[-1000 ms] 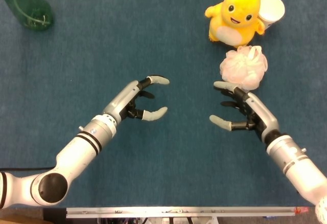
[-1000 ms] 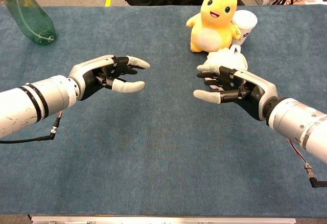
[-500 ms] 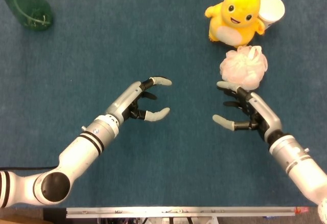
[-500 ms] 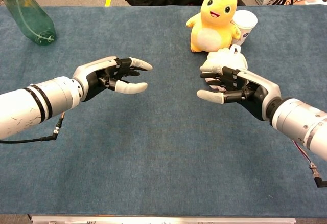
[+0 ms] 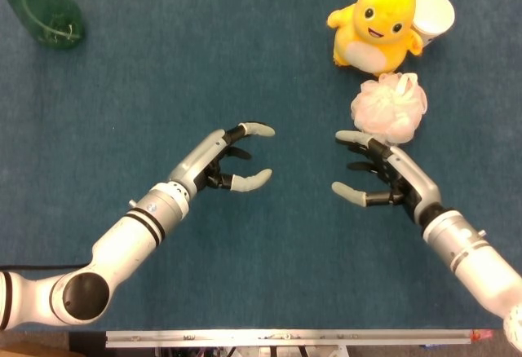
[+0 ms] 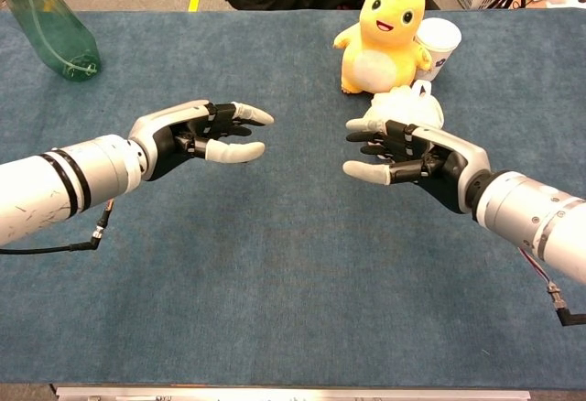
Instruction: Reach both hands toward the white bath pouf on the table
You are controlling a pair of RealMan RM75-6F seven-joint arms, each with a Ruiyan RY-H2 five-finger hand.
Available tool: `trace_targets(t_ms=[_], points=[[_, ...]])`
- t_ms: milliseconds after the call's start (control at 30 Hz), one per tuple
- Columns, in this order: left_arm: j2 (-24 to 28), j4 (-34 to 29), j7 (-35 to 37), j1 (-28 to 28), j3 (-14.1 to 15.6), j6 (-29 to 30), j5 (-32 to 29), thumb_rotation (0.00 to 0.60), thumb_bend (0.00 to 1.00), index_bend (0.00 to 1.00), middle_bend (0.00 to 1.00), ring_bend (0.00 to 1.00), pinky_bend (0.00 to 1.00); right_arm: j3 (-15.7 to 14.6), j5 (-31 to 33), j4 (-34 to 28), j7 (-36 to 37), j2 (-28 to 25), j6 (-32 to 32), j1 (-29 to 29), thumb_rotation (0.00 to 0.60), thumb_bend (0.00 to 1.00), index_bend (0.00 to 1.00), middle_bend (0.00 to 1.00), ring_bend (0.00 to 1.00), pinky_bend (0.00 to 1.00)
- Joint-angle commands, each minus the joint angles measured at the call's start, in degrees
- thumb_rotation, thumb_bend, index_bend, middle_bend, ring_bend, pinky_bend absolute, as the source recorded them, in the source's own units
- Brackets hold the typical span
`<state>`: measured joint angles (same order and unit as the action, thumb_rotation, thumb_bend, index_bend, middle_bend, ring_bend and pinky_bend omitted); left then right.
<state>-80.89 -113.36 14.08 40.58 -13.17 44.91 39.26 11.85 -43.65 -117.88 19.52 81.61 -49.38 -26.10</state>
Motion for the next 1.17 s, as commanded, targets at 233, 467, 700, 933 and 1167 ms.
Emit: trace_targets(t_ms=[233,467,700,933,1167], points=[[0.0,-0.3,-0.2,0.1,0.1,0.4,-0.1,0.493,0.31,0.20,0.09,0.06,0.20,0.6,1.0,0.7,-0.9,1.1,-0.3,-1.1,0.600,0.27,0.20,0.15,0.07,0.17],[0.0,-0.5,-0.2,0.2,0.2,0.5,-0.3,0.495,0.31,0.20,0.09,0.06,0.20,0.8,1.3,1.1,-1.1,1.6,-0.1,-1.6,0.600,0.27,0.20,0.15,0.07,0.17],[-0.1,-0.4,-0.3,0.3,0.1,0.5,-0.4,0.493,0.31,0.20,0.09,0.06,0.20,0.9,1.4,1.2,-1.1,1.6,-0.2,-1.7,0.600,0.27,0.20,0.15,0.07,0.17],[-0.3,-0.3,-0.3,0.3,0.2,0.6,-0.4,0.492,0.31,0.20,0.09,0.06,0.20,0.9,1.4,1.4,-1.1,1.7,-0.2,-1.8,0.600,0.28,0.20,0.15,0.07,0.17],[-0.3,-0.6,-0.5,0.2,0.3,1.1,-0.3,0.495,0.31,0.20,0.09,0.06,0.20,0.8,1.1,1.2,-1.0,1.8,-0.3,-1.6,0.600,0.28,0.20,0.15,0.07,0.17]])
